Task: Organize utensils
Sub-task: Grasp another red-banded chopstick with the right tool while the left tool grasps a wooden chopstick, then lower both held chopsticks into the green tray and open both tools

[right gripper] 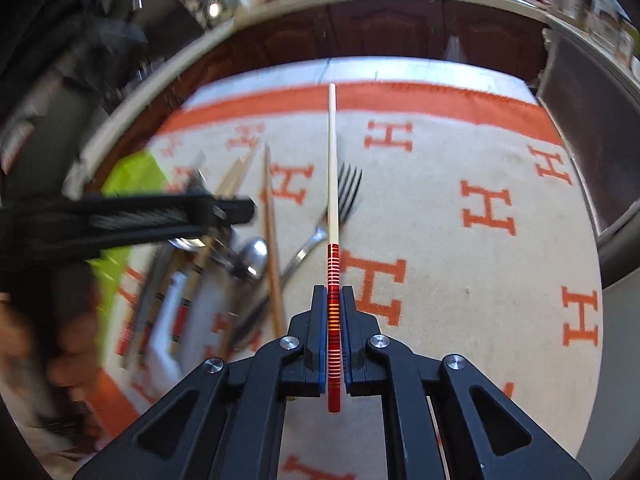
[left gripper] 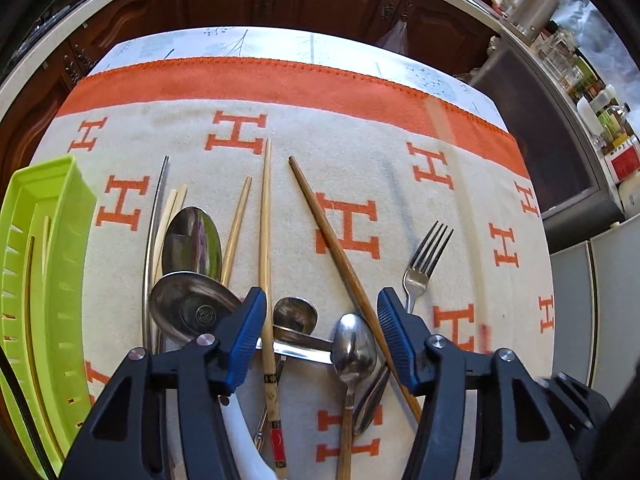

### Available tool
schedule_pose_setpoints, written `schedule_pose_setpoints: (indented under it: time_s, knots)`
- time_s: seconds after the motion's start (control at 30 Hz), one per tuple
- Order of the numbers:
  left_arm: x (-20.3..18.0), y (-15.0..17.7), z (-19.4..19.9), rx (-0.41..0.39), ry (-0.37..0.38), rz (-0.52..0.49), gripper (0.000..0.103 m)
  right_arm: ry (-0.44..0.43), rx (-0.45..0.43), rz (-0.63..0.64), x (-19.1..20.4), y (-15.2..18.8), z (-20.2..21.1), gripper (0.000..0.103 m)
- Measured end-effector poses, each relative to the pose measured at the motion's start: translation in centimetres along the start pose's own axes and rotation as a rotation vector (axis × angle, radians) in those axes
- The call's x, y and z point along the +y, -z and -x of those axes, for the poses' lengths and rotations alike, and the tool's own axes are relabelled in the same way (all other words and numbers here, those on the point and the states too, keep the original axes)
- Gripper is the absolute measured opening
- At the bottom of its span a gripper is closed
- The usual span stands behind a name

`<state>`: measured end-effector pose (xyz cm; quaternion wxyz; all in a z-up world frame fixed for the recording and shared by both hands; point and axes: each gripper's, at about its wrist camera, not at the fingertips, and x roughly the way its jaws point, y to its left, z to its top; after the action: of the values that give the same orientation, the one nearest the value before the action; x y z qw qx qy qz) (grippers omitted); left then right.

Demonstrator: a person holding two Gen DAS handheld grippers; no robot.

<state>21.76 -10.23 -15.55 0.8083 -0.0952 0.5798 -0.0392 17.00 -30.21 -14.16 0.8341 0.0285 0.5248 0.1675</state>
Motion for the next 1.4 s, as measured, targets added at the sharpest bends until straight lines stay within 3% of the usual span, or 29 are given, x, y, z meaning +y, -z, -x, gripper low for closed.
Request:
schedule_pose_setpoints:
  time_s: [0.23,0.3,0.47,0.67,0.7,0.73,0.9,1.0,1.2,1.4]
  knots:
    - [-1.2,-0.4,-1.4,0.010,-0.022,-0.016,0.048,-0.082,-0.088,-0.085,-1.2,0.7,4.7,0.005]
    - [-1.7,-0.5,-1.6,0.002,-0.045,-0.031,0.048,-0.089,-0.093,-0.096,-1.3,1.1,5.2,0.005]
    - [-2.6,-0.9,-2.7,0.022,-0.060,-0.049,0.035,-0.099,-0.077,-0.126,-2.1,2.7,5.7,0.005]
    - [-4.0,-0.9,-3.4,0.014,-0.119,-0.084,0.034,-0.098,-0.064,-0.157,-3.1,3.6,5.0,0.005]
    - [-4.4,-0.8,-3.6,0.009,-0.131,-0.093,0.030,-0.098,-0.062,-0.163,-3.2,3.7,4.9,0.005]
    - [-4.7,-0.8,-3.6,0.001,-0.149,-0.105,0.013,-0.100,-0.061,-0.167,-3.3,3.8,4.8,0.005]
    - [-4.9,-0.8,-3.7,0.012,-0.099,-0.107,0.005,-0.109,-0.050,-0.186,-3.4,4.3,4.5,0.005]
    - [-4.5,-0.8,-2.8,0.018,-0.063,-0.098,0.004,-0.112,-0.045,-0.195,-3.4,4.3,4.5,0.005]
    - [-3.0,0.1,2.4,-0.027,0.007,-0.119,0.004,-0.121,-0.043,-0.199,-2.6,4.4,5.1,0.005]
    - [0.9,2.2,7.7,-0.068,0.020,-0.136,0.004,-0.146,-0.030,-0.179,0.2,4.5,5.6,0.005]
